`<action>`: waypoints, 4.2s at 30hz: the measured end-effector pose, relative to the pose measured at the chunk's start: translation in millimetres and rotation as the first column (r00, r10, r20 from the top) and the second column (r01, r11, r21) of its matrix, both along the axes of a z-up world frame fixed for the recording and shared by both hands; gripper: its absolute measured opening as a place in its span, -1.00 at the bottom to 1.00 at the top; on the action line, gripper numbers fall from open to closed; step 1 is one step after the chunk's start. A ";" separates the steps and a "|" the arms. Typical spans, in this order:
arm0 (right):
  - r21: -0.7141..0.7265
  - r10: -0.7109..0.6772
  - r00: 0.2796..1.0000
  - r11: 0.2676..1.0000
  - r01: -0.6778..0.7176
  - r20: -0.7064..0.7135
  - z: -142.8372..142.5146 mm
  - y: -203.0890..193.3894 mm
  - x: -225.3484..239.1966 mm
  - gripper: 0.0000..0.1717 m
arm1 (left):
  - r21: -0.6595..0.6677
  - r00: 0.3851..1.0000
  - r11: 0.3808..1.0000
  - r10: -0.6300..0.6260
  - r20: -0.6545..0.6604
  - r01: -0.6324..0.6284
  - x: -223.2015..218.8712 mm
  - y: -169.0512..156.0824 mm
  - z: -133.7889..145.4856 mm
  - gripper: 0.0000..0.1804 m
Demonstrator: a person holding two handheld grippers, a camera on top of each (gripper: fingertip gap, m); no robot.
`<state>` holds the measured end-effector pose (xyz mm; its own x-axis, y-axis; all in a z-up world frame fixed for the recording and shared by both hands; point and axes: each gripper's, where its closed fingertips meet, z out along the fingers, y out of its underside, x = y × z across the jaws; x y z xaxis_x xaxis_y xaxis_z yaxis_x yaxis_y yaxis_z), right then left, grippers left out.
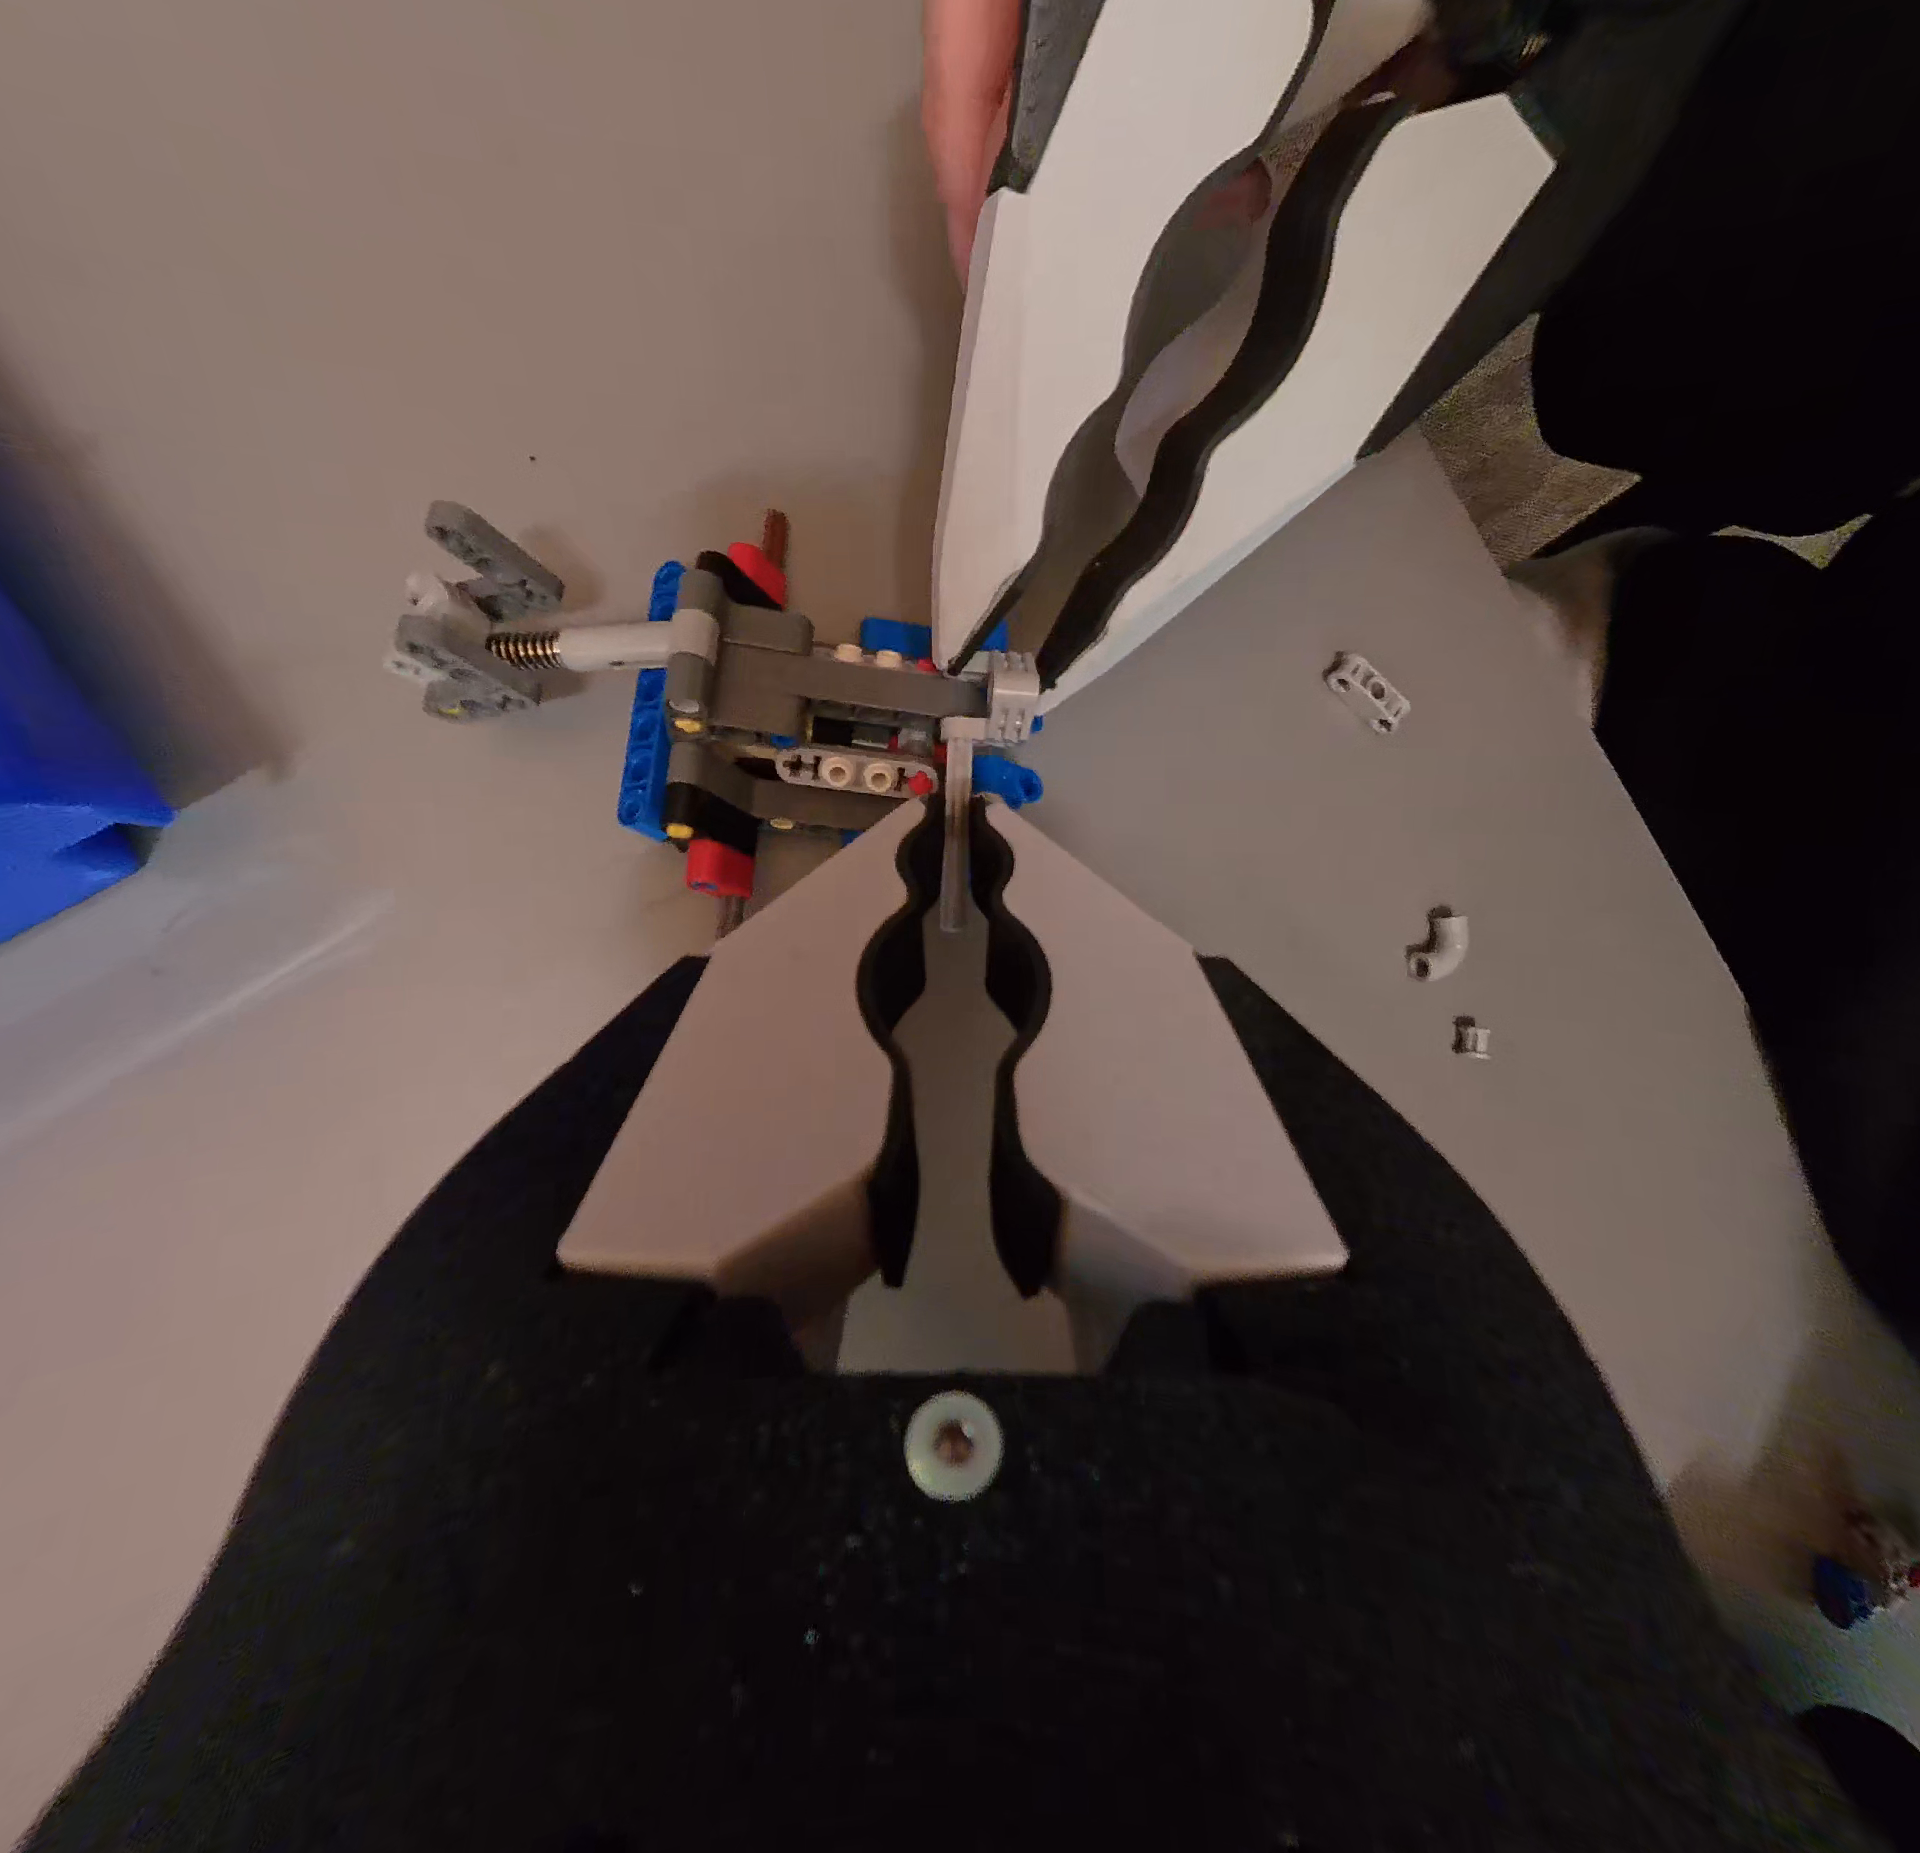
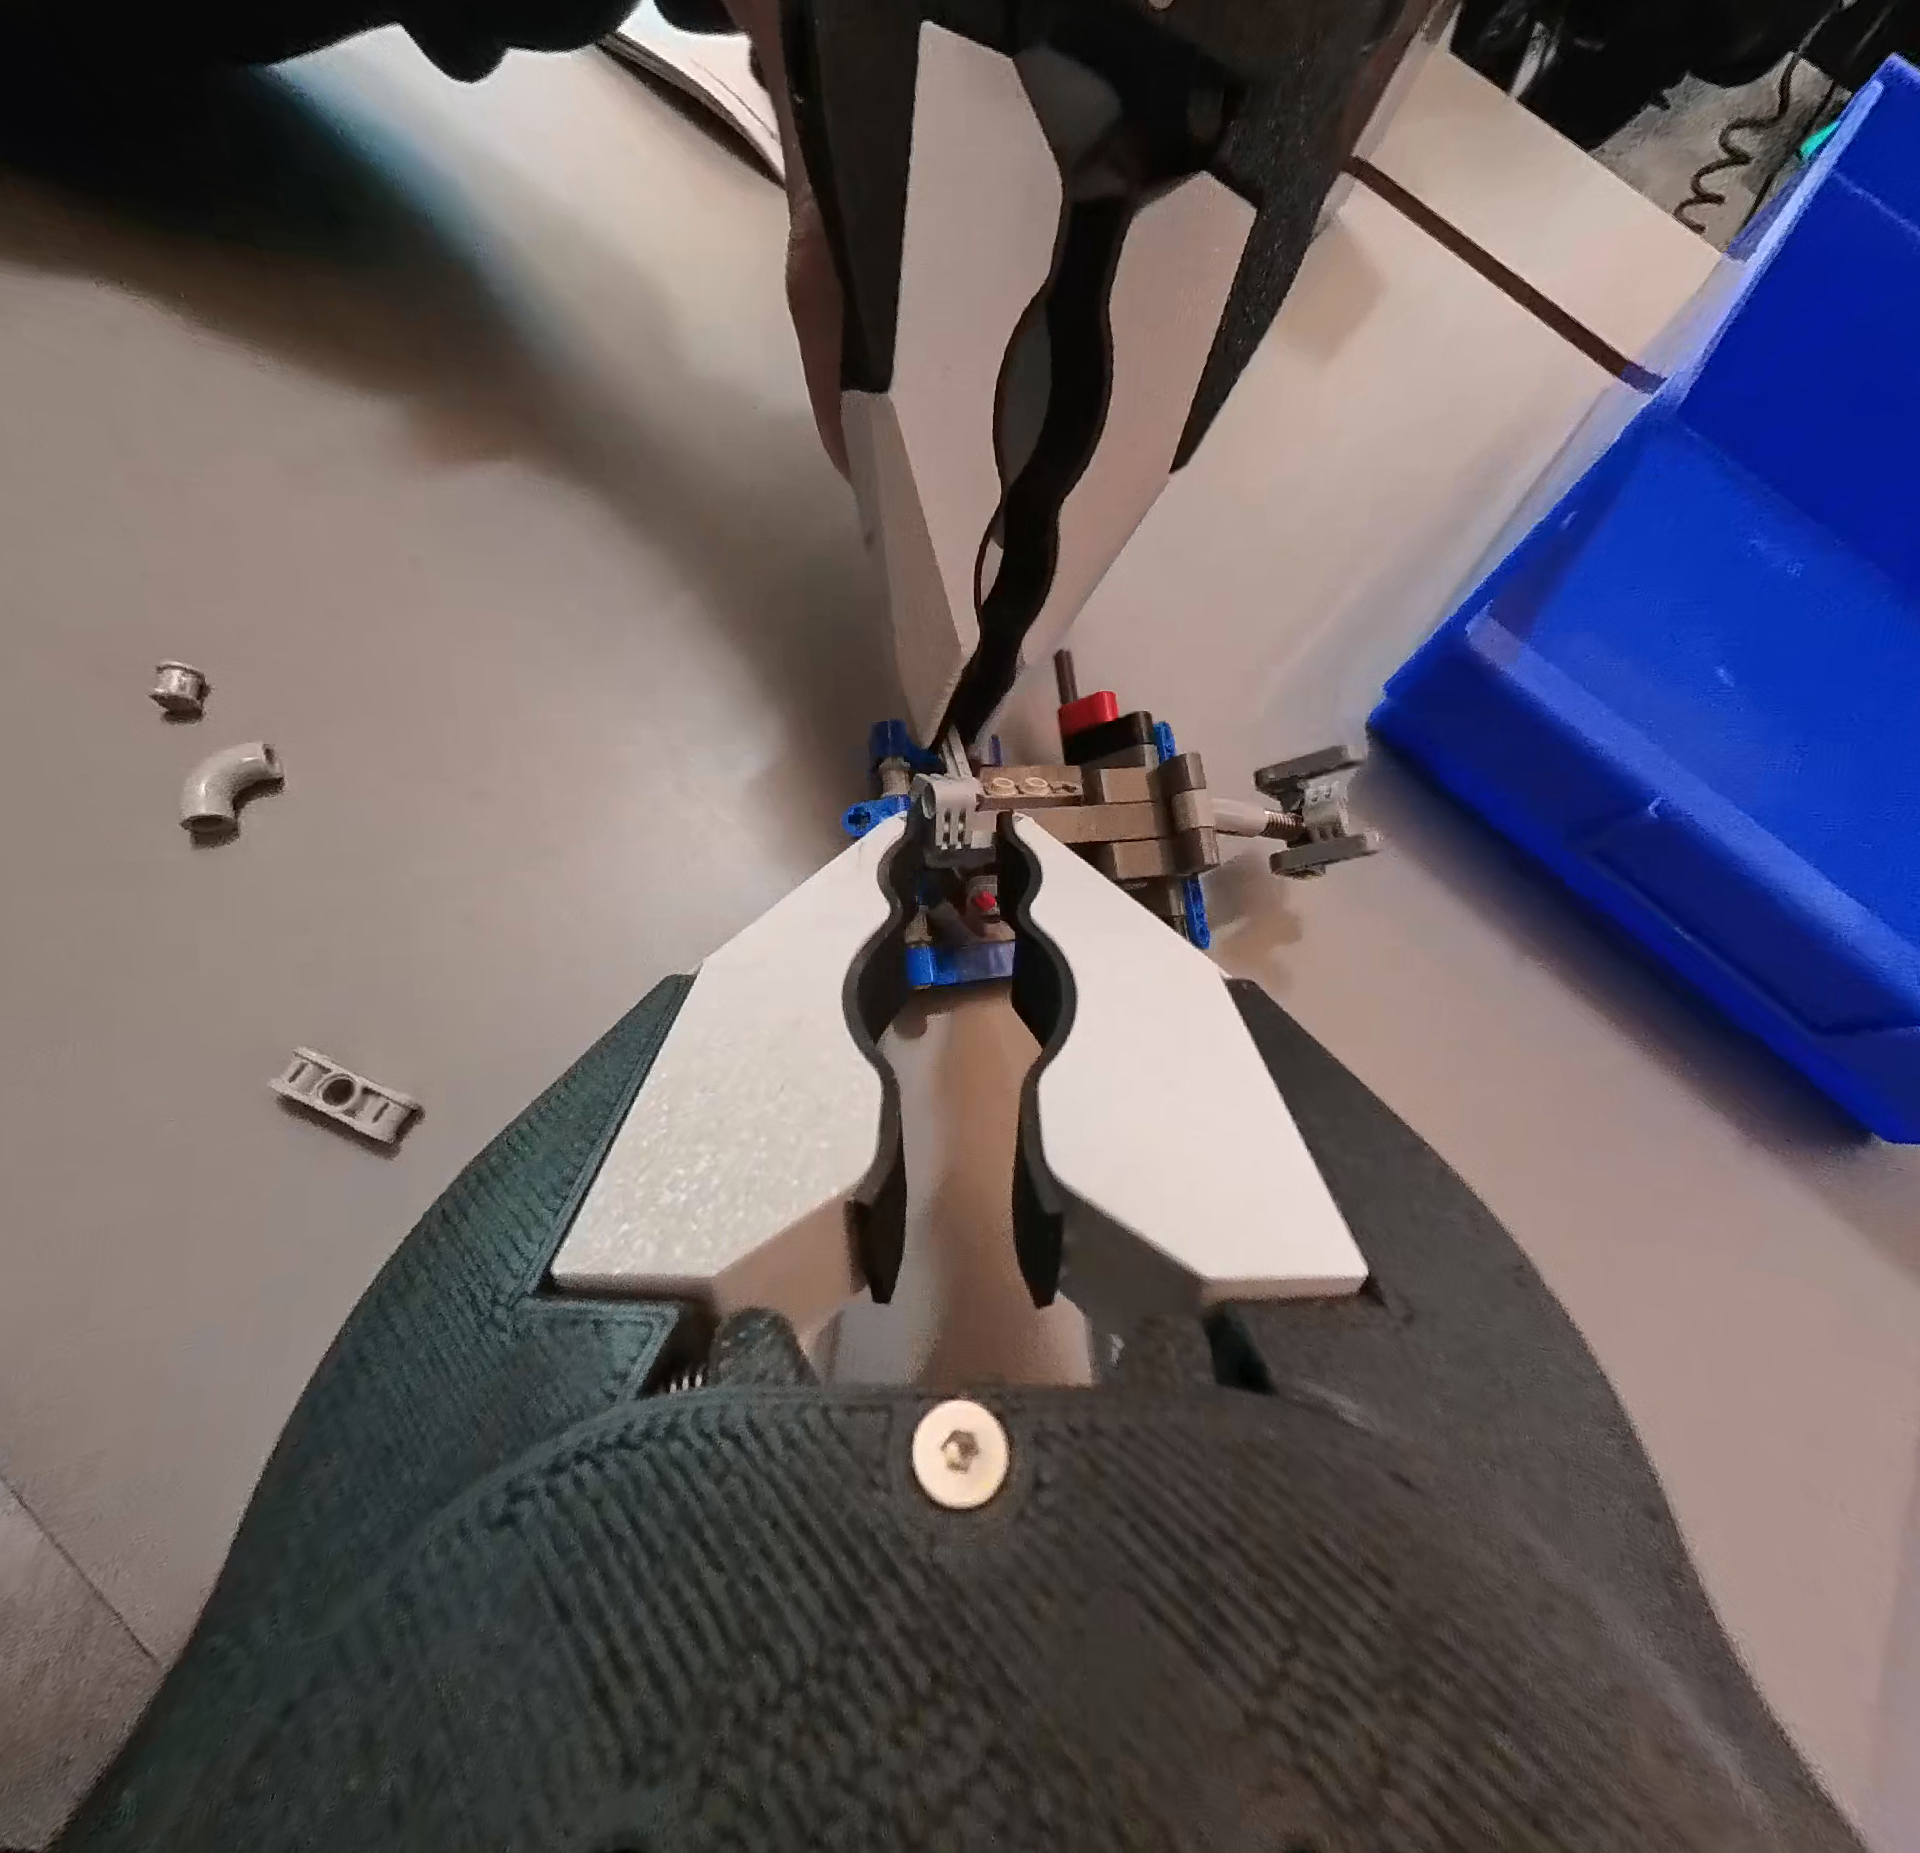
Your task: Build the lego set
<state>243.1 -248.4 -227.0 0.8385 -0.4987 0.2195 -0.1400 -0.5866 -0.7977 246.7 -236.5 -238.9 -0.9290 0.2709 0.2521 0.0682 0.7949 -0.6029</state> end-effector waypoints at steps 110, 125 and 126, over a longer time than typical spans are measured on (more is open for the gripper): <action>0.041 -0.141 0.989 0.989 0.140 0.037 -13.1 -16.2 41.1 -0.92 | -0.300 0.963 0.954 0.093 0.254 -0.013 45.7 -16.8 -3.7 -1.00; 0.008 -0.087 0.993 0.996 0.087 0.079 -13.4 -16.0 41.7 -0.93 | -0.288 0.962 0.957 0.049 0.267 0.031 46.3 -19.8 -3.4 -1.00; 0.024 -0.065 0.995 0.998 0.064 0.081 -11.5 -11.7 40.4 -0.94 | -0.302 0.968 0.953 0.052 0.244 0.024 44.8 -21.9 -1.9 -1.00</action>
